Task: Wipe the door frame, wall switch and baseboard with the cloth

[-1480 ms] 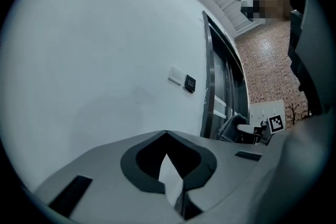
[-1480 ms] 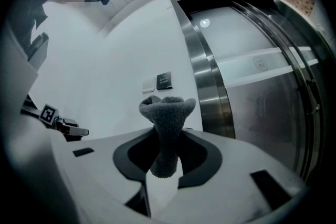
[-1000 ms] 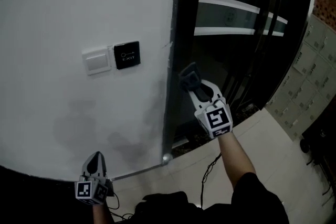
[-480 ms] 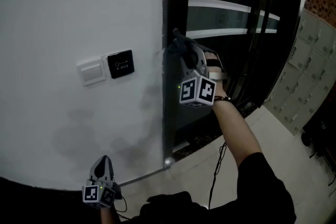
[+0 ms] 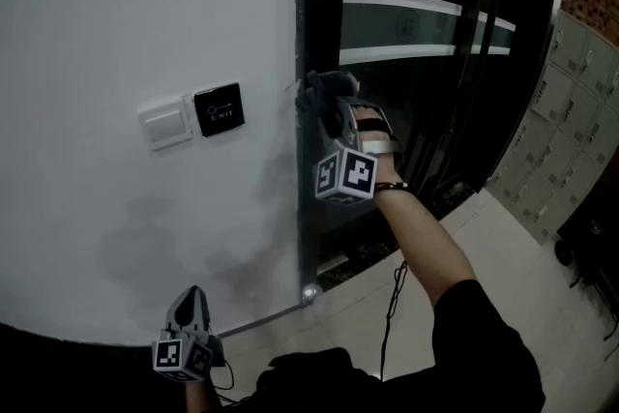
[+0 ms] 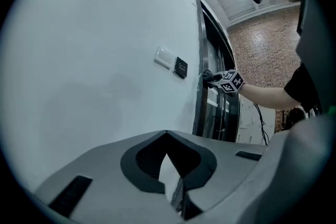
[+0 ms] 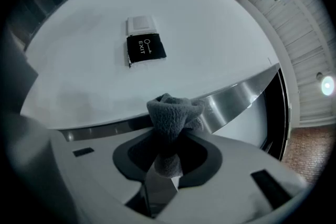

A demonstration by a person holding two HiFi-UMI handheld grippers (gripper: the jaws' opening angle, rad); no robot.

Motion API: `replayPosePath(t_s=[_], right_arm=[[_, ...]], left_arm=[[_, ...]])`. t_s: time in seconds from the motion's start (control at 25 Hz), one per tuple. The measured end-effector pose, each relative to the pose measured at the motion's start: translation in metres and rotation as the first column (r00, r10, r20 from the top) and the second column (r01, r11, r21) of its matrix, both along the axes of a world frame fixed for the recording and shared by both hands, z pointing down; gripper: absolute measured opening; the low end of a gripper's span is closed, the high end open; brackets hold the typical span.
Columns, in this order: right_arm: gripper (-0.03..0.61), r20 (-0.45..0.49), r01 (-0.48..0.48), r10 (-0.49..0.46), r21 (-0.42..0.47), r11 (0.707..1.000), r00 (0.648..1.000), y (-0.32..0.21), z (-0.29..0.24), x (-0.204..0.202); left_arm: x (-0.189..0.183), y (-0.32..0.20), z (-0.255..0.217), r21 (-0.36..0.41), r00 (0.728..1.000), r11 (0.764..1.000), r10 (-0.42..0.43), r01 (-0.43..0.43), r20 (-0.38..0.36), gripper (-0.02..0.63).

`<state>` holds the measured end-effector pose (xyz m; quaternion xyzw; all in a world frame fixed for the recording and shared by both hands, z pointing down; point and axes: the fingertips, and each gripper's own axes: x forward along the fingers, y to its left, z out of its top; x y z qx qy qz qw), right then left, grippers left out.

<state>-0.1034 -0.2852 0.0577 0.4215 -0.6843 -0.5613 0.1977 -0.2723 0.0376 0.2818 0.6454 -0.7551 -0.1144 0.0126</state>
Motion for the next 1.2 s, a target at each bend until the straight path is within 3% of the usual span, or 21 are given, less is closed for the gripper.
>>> replayPosePath(t_s=[0.52,1.2], right_arm=[[0.095,-0.120,-0.019,0.014,-0.036,0.999,0.993,0.002,0.068,-0.003],[0.095,-0.214,-0.037,-0.002,-0.179,0.983,0.977,0.005,0.160,-0.005]], left_arm=[[0.015,-0.002,0.005,-0.030,0.999,0.999,0.039,-0.039,0.010,0.003],[0.022,-0.001,0.033,-0.116,0.999,0.992,0.040,-0.043,-0.028,0.003]])
